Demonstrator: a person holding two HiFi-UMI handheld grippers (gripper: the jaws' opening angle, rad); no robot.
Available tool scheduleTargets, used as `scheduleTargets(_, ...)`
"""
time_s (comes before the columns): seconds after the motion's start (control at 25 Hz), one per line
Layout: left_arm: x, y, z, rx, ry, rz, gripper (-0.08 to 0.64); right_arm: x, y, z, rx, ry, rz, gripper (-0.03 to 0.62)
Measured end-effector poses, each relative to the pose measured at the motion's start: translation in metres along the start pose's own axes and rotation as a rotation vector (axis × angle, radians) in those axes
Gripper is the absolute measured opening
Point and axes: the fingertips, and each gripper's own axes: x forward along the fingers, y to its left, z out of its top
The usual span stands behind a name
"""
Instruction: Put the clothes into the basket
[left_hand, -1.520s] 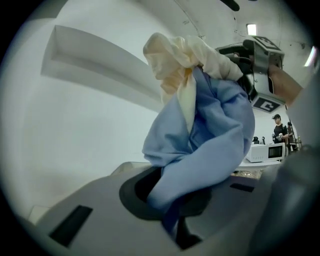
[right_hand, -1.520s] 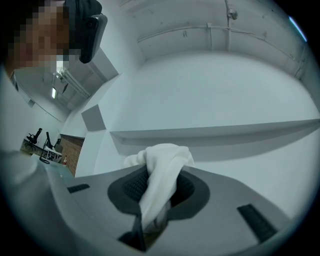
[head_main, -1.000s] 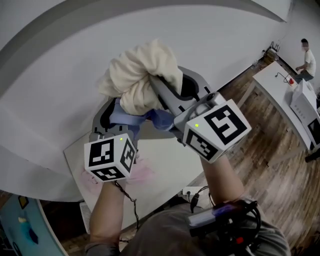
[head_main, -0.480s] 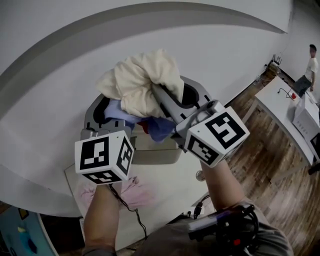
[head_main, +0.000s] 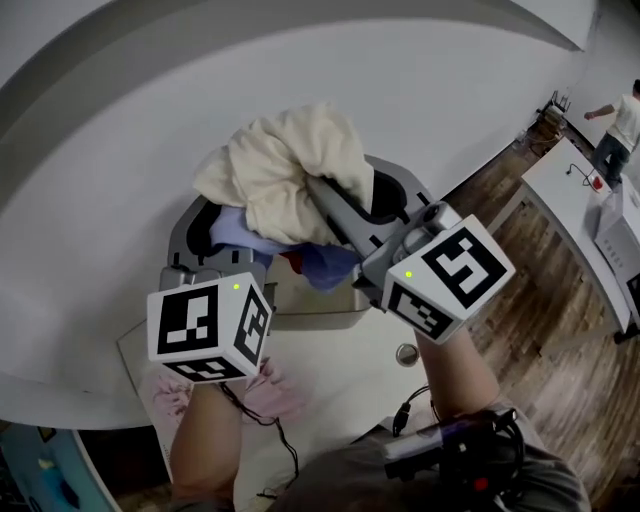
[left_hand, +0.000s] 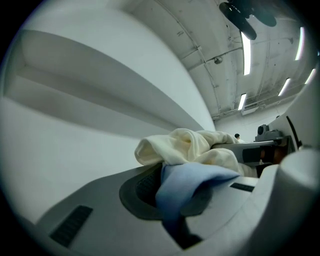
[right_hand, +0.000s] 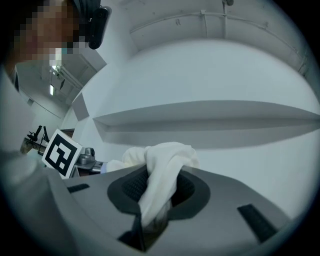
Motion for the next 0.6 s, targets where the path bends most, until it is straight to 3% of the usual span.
scheduleTargets(0.28,0.019,0.008,-0.074,-0.017,0.157,-0.002,0.017,0.016,-0.018,-0.077,0.06,0.148,0.047,0.084)
scheduleTargets(0.6,0.031,0.023,-0.128,-0.073,0.268,0.006,0.017,0.033,-0.03,-0.131,0.1,0.258,0.086,0.087)
